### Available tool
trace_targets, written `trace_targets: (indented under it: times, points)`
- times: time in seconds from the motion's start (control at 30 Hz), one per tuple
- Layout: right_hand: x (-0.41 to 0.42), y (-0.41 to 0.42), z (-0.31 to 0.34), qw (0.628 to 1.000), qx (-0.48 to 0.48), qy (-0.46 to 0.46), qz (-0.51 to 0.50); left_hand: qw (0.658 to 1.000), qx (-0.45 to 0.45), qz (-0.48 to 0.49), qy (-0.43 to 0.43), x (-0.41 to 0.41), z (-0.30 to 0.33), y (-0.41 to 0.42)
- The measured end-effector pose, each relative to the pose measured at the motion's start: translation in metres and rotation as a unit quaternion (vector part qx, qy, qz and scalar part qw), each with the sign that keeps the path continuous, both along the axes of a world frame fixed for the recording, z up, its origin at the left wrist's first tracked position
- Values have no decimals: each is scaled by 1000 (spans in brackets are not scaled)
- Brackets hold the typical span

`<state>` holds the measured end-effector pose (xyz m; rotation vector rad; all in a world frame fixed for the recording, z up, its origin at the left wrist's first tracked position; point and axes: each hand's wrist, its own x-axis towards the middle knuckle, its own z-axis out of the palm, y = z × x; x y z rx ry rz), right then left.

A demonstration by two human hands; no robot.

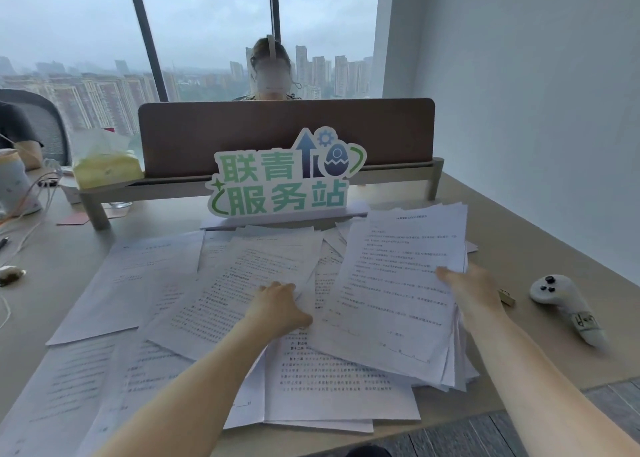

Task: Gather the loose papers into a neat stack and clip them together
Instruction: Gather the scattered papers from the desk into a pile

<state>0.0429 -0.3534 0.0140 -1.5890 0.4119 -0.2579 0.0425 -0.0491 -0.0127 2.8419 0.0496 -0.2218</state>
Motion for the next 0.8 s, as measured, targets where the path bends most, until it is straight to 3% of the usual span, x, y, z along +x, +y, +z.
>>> trace_targets:
  times: [0.1, 0.43, 0.63, 0.8]
  points:
    - [2, -1, -4, 1000, 2, 7, 1, 999, 12, 3, 42, 2, -3, -4]
    - [-3, 3, -11, 999, 25, 22, 18, 995, 72, 6, 62, 14, 1, -7]
    - [-10, 5, -12, 999, 31, 24, 28, 993, 116, 15, -35, 14, -6, 1]
    - [-15, 5, -10, 998, 33, 22, 41, 990, 44, 60, -123, 12, 1, 14]
